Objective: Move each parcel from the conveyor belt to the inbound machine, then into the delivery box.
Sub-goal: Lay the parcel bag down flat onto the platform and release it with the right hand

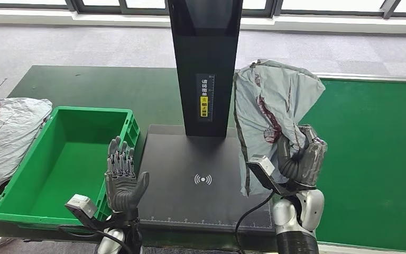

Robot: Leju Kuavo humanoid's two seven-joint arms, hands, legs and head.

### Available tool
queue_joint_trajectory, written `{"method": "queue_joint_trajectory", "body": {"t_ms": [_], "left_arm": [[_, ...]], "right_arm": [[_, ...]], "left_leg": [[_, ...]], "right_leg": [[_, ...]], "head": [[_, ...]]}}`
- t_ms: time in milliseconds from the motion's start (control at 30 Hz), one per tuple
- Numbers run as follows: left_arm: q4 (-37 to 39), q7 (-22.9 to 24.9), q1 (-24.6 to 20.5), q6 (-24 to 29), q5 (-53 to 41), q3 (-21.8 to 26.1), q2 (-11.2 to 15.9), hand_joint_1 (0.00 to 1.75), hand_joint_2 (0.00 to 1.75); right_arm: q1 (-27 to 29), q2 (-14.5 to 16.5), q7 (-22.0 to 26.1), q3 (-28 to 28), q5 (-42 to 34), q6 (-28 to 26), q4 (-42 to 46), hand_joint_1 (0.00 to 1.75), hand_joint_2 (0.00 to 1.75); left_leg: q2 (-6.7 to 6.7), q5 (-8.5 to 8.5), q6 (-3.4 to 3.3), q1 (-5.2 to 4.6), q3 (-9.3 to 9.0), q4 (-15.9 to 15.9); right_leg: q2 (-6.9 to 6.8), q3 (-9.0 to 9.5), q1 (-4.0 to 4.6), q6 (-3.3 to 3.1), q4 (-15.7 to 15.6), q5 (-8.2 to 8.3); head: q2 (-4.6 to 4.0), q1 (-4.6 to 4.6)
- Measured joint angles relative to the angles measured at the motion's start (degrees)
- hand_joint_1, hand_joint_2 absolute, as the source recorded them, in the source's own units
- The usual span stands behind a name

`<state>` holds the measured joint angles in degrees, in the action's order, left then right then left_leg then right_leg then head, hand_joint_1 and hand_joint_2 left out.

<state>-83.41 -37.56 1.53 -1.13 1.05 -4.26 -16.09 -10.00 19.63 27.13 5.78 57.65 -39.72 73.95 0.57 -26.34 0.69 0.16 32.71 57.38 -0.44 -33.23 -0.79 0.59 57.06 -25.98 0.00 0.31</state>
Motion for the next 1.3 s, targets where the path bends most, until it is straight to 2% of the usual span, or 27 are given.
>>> {"method": "queue_joint_trajectory", "body": {"t_ms": [200, 333, 467, 700, 867, 1033, 1233, 1300], "left_arm": [[0.14, -0.02, -0.03, -0.01, 0.0, 0.0, 0.0, 0.0, 1.75], [0.27, -0.01, -0.06, -0.21, -0.01, 0.0, 0.0, 0.0, 1.75], [0.65, 0.0, -0.13, -0.44, -0.22, 0.0, -0.02, 0.0, 1.75], [0.17, -0.02, -0.03, 0.82, 0.06, 0.0, -0.04, 0.0, 1.75], [-0.02, -0.02, 0.0, 0.87, 0.09, 0.0, -0.04, 0.0, 1.75], [-0.02, -0.02, 0.0, 0.75, 0.09, 0.0, -0.04, 0.0, 1.75], [-0.02, -0.02, 0.01, 0.35, 0.21, 0.0, -0.04, 0.0, 1.75], [-0.02, -0.02, 0.01, 0.08, 0.27, 0.0, -0.04, 0.0, 1.75]], "right_arm": [[-0.19, 0.02, 0.02, -1.14, 0.04, 0.12, -1.47, 1.75, 1.75], [-0.71, 0.04, 0.24, -2.56, 0.84, 4.31, -3.89, 1.75, 1.75], [-3.2, 0.51, -0.47, -6.46, 1.52, 5.23, -12.66, 1.75, 1.75], [-7.16, 1.4, 0.44, -14.32, -4.6, 9.49, -28.73, 1.75, 1.75], [-8.56, 1.6, 0.7, -16.72, -5.68, 10.88, -33.81, 1.75, 1.75], [-9.74, 1.6, 1.18, -18.44, -5.38, 16.75, -37.51, 1.75, 1.75], [-9.95, 1.66, 0.01, -21.17, -4.19, 20.6, -40.03, 1.75, 1.75], [-10.01, 1.7, -0.44, -22.11, -4.19, 23.33, -40.84, 0.87, 1.75]], "left_leg": [[-0.01, -0.02, 0.0, -0.01, 0.04, 0.0], [0.02, -0.03, 0.02, 0.0, 0.05, 0.0], [0.08, -0.01, 0.06, 0.02, 0.03, 0.0], [0.0, 0.02, 0.09, 0.07, 0.05, 0.0], [0.0, 0.01, 0.09, 0.06, 0.07, 0.0], [0.0, 0.0, 0.09, 0.06, 0.07, 0.0], [0.0, 0.0, 0.09, 0.06, 0.07, 0.0], [0.0, 0.0, 0.1, 0.06, 0.07, 0.0]], "right_leg": [[-0.01, -0.02, -0.01, 0.0, -0.01, 0.0], [0.01, -0.06, 0.0, 0.0, -0.01, 0.0], [0.08, -0.08, 0.04, -0.03, 0.03, 0.02], [0.04, -0.08, 0.09, -0.05, 0.06, 0.02], [0.04, -0.09, 0.08, -0.04, 0.05, 0.02], [0.04, -0.09, 0.08, -0.04, 0.03, 0.02], [0.03, -0.1, 0.09, -0.05, 0.04, 0.02], [0.04, -0.11, 0.09, -0.05, 0.04, 0.02]], "head": [[0.0, 0.0], [0.0, 0.0], [0.0, 0.0], [0.0, 0.0], [0.0, 0.0], [0.0, 0.0], [0.0, 0.0], [0.0, 0.0]]}}
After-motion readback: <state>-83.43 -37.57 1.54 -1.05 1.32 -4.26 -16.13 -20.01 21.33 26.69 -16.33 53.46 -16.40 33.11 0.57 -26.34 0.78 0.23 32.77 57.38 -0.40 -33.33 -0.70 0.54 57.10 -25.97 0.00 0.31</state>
